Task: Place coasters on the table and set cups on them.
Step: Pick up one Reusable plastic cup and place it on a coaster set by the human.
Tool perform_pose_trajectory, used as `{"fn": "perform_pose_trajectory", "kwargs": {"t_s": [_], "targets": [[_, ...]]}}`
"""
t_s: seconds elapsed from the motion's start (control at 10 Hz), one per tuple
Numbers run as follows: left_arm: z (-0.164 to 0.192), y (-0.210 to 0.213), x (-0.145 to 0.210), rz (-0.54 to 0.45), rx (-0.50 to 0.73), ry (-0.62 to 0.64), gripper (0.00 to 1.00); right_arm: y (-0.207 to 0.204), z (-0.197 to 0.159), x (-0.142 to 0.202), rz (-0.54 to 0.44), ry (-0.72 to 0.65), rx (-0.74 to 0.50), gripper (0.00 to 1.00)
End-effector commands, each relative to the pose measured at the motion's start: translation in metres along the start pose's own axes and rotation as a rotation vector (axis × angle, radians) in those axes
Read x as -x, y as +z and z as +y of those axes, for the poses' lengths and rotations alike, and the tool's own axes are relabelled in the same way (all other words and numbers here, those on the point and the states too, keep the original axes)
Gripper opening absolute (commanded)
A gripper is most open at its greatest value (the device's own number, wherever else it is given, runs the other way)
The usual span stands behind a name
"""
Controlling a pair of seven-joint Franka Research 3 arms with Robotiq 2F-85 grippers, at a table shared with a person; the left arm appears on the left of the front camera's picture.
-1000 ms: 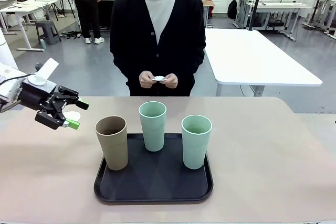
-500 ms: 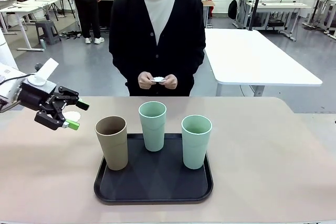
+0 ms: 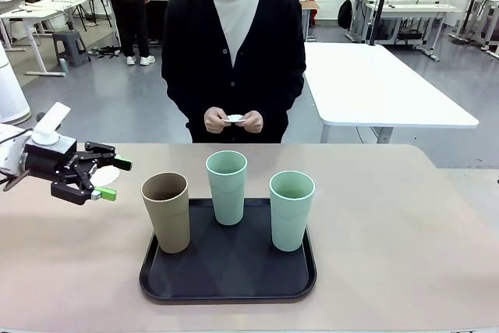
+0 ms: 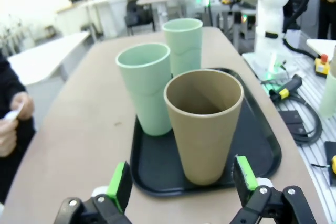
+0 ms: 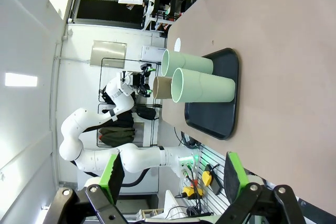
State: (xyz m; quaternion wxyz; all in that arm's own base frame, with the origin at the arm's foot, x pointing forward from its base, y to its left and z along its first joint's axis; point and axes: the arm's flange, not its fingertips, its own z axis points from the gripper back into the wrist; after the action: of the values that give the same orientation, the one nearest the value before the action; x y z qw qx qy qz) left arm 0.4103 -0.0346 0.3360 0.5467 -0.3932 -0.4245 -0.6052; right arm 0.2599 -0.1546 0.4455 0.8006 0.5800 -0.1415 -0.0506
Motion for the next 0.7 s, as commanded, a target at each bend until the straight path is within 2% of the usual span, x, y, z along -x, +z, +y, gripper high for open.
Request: {"fn": "perform_pose_trajectory", "kwargs": {"t_s": [0.0,0.4,0.6], "targets": [[0.002,-0.009,0.017,-0.062,0.007,-0.037,1.00,0.001,0.001,-0.003,-0.011,0.016,-0.025,1.00],[0.008,-0.028,0.045,-0.041,0.013,0.039,1.00,0.001,0.001,-0.003,-0.011,0.016,-0.025,1.00],[0.010,-0.040,0.051,-0.071,0.048,0.036,1.00,0.001,0.001,-0.003,-0.011,0.016,-0.025,1.00]]}}
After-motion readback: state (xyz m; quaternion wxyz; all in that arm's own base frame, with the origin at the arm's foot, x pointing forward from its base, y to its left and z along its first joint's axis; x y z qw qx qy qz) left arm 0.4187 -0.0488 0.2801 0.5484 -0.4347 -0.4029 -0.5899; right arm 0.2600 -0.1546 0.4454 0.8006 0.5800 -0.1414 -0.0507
